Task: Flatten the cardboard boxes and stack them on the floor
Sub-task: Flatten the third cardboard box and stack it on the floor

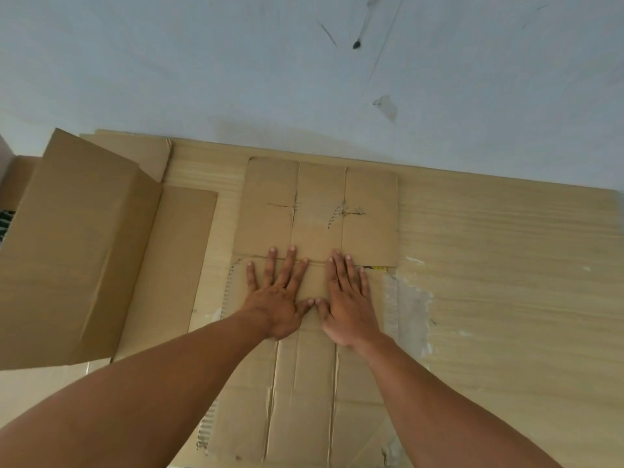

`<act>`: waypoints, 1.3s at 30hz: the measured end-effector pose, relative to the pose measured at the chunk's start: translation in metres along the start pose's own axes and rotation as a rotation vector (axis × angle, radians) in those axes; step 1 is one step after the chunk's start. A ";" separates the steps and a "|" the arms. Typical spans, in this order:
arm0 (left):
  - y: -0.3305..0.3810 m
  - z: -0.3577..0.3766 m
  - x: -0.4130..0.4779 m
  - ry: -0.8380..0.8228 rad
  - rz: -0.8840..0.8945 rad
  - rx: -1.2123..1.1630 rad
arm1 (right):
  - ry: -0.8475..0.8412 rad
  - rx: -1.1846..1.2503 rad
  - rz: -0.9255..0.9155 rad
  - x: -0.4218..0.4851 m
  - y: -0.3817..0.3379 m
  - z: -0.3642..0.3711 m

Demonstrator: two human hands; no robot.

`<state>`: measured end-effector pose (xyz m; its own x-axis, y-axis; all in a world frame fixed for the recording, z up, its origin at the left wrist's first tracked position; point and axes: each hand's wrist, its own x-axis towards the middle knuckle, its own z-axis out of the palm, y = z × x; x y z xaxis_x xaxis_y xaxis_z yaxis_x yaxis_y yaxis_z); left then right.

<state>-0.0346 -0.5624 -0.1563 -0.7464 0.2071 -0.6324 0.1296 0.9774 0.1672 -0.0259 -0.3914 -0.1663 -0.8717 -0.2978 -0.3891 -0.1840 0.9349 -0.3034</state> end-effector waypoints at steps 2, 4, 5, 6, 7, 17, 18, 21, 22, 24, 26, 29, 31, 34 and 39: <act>0.000 0.001 0.000 0.003 0.001 -0.007 | 0.010 0.079 -0.043 -0.001 0.007 -0.002; 0.000 0.000 0.001 0.006 0.008 -0.013 | 0.070 0.108 -0.062 -0.006 0.017 -0.003; 0.000 0.000 0.001 0.009 0.010 -0.018 | 0.131 0.099 -0.053 -0.010 0.022 -0.001; 0.000 -0.001 0.001 0.010 0.012 -0.022 | 0.195 0.090 -0.032 -0.015 0.027 0.000; -0.001 -0.001 0.001 0.008 0.015 -0.025 | 0.245 0.086 0.003 -0.021 0.031 0.000; -0.026 0.003 -0.026 0.426 -0.020 -0.323 | 0.274 0.361 0.633 -0.038 0.028 -0.026; -0.029 0.006 -0.033 0.502 -0.121 -0.369 | 0.271 0.350 0.669 -0.036 0.029 -0.031; -0.031 0.012 -0.051 0.538 -0.453 -0.541 | 0.242 0.416 0.767 -0.031 0.031 -0.039; -0.031 0.010 -0.054 0.510 -0.509 -0.557 | 0.233 0.445 0.779 -0.031 0.031 -0.039; -0.031 0.002 -0.057 0.445 -0.552 -0.563 | 0.241 0.494 0.789 -0.030 0.030 -0.040; -0.033 -0.004 -0.055 0.376 -0.567 -0.577 | 0.258 0.525 0.795 -0.031 0.027 -0.041; -0.042 -0.009 -0.051 0.312 -0.587 -0.612 | 0.253 0.597 0.820 -0.031 0.029 -0.042; -0.048 -0.011 -0.052 0.294 -0.604 -0.668 | 0.259 0.710 0.816 -0.035 0.033 -0.046; -0.055 -0.014 -0.054 0.268 -0.606 -0.731 | 0.259 0.991 0.779 -0.045 0.041 -0.051; -0.053 -0.016 -0.064 0.245 -0.612 -0.755 | 0.081 0.808 0.581 -0.061 0.038 -0.058</act>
<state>-0.0042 -0.6284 -0.1132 -0.6704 -0.4201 -0.6116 -0.7071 0.6115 0.3550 -0.0058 -0.3262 -0.1039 -0.7622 0.2060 -0.6136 0.6187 0.5103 -0.5973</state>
